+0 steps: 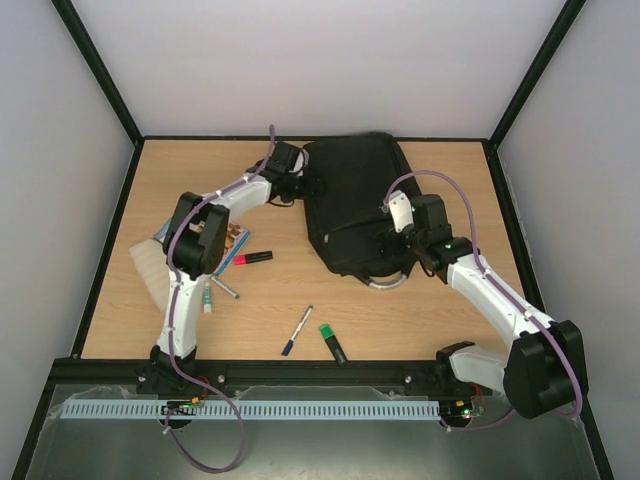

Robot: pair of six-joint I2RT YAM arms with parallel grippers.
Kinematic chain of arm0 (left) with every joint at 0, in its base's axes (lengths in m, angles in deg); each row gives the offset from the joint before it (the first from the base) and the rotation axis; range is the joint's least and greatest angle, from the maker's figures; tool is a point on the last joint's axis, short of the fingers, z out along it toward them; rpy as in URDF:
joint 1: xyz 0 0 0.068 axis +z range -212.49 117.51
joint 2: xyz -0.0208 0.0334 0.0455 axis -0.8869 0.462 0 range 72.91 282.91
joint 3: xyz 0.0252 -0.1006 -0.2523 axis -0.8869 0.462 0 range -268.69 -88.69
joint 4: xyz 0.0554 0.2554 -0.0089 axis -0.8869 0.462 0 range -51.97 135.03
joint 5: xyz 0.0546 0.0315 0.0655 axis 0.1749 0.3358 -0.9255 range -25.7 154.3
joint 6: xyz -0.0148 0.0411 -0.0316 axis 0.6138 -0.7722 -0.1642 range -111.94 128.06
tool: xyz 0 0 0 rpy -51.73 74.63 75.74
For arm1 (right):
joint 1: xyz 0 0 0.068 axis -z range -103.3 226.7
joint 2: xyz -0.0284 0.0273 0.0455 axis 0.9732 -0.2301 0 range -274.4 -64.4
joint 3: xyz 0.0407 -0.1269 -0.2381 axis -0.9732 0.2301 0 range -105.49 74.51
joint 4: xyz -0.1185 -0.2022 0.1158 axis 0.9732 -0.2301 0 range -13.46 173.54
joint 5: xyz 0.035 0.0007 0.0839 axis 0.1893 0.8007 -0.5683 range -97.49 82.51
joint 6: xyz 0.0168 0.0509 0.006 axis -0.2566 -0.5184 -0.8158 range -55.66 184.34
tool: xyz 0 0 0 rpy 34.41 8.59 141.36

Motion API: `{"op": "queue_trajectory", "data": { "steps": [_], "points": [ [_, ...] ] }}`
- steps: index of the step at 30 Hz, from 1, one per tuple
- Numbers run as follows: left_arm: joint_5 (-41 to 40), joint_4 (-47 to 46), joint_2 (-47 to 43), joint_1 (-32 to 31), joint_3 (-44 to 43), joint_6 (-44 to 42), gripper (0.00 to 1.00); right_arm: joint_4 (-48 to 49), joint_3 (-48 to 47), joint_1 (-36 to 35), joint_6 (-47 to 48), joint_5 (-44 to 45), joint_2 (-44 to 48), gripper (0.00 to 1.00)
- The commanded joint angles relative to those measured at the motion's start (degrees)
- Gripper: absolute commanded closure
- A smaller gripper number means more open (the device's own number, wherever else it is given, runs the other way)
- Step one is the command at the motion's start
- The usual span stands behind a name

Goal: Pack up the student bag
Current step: Adjust the student bag at the center of the board.

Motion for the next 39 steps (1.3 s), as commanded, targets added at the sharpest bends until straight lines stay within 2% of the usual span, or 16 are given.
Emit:
{"op": "queue_trajectory", "data": {
  "steps": [1,5,11,15,19,22,29,32,39],
  "points": [
    [5.3,-0.3,4.6,-2.0,-5.6,-0.6,0.14,-0.2,0.6,0.4,0.8,-0.1,0.7,0.02],
    [4.1,2.9,7.1,-2.3,-10.7,0.2,0.14,0.2,-0.4,2.3,-2.2,3.2,-1.1,0.05],
    [-2.6,6.0,1.7,-2.6,-8.8,-0.1,0.09,-1.6,-4.9,14.7,-8.7,-3.1,-3.6,0.1],
    [-8.2,6.6,-4.6,-2.6,-2.4,0.7,0.01,-5.1,-11.7,21.0,-11.6,-7.4,-11.8,0.11],
    [-10.2,4.3,-10.7,-2.6,5.1,1.4,0.01,-8.2,-18.1,25.7,-12.7,-10.1,-21.4,0.12],
    [-7.4,3.6,-13.0,-2.5,8.1,1.8,0.03,-9.7,-21.7,27.5,-13.8,-11.8,-26.3,0.12],
    [4.0,3.4,-10.8,-2.9,9.6,0.8,0.17,-13.0,-23.5,28.3,-16.1,-12.8,-34.4,0.14],
    [4.0,2.1,-9.0,-3.7,9.5,0.8,0.17,-13.7,-22.3,28.3,-15.5,-14.2,-36.1,0.15],
    [5.4,0.3,-3.4,-6.5,5.2,0.9,0.2,-18.7,-20.6,28.2,-13.3,-20.6,-37.5,0.26]
  ]
}}
